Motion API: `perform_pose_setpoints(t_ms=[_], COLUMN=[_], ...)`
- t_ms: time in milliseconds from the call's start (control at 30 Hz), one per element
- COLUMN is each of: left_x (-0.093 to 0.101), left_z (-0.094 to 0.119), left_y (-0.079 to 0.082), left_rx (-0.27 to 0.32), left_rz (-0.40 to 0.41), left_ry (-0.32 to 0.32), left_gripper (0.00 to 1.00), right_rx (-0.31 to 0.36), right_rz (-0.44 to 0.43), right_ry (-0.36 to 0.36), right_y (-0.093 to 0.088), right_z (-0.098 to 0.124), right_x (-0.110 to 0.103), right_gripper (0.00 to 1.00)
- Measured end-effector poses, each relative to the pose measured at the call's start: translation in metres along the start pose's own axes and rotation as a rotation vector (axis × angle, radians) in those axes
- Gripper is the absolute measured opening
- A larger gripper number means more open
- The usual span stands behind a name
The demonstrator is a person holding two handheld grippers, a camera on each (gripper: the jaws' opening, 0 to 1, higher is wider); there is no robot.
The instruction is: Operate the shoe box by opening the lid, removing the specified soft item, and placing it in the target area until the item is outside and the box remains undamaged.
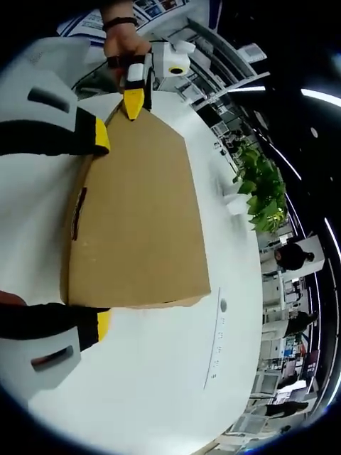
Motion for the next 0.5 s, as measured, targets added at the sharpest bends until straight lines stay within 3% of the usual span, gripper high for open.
perform_pose_setpoints(t_ms=[500], left_x=[-0.021], left_z=[0.030], left_y=[-0.009], left_rx=[-0.012], left_rz=[0.014], left_ry=[0.021], left_gripper=[0.64], right_rx=[-0.026], right_rz=[0.016], right_ry=[0.029], right_y=[-0.009], right_z=[-0.010], right_x=[-0.031], right_gripper=[0.80])
Point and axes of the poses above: the point that each gripper's makers call its tool centre point, and the gripper's own axes: z roughly backward along the fingers, x roughly to its right, y roughly out of its top, the point moved 9 cm from there along z, roughly backward along the fingers, and after that the axes turned 5 degrees about -z, right-handed, at the moved point
